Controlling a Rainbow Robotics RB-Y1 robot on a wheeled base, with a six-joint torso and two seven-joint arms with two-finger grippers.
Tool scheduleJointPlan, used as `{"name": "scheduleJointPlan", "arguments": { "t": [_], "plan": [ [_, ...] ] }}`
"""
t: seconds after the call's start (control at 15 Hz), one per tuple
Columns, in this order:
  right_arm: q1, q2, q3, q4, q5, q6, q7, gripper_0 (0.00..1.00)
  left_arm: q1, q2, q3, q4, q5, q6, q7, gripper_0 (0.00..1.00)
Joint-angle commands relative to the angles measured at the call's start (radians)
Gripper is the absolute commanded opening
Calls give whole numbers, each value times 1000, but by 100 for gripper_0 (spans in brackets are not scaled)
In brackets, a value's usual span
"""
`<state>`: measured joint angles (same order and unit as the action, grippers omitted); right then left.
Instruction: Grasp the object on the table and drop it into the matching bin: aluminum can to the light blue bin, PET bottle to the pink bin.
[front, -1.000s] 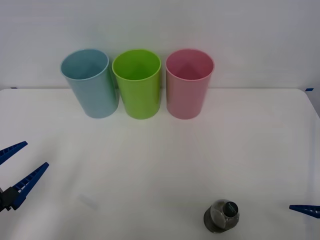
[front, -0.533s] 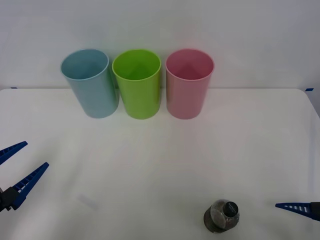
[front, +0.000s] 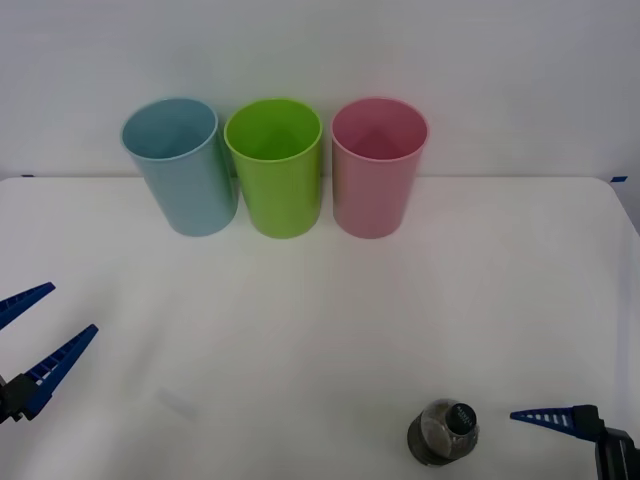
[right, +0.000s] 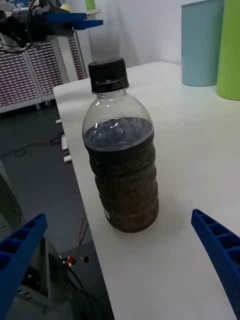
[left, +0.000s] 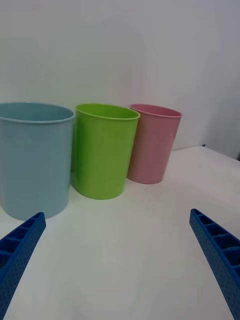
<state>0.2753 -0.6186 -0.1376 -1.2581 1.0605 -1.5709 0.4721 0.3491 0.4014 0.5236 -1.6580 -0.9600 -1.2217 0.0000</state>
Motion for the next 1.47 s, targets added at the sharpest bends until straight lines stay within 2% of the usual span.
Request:
{"name": "scheduleJointPlan", "arguments": {
  "t": [0.07,0.93,1.47],
  "plan": [
    [-15,34,18,0,9,0,11,100,0,0,0,0,0,0,0,100],
    [-65,217,18,0,110,46,54,100,0,0,0,0,0,0,0,100],
    [-80,269,41,0,128,92,76,100,0,0,0,0,0,0,0,100]
  ]
}}
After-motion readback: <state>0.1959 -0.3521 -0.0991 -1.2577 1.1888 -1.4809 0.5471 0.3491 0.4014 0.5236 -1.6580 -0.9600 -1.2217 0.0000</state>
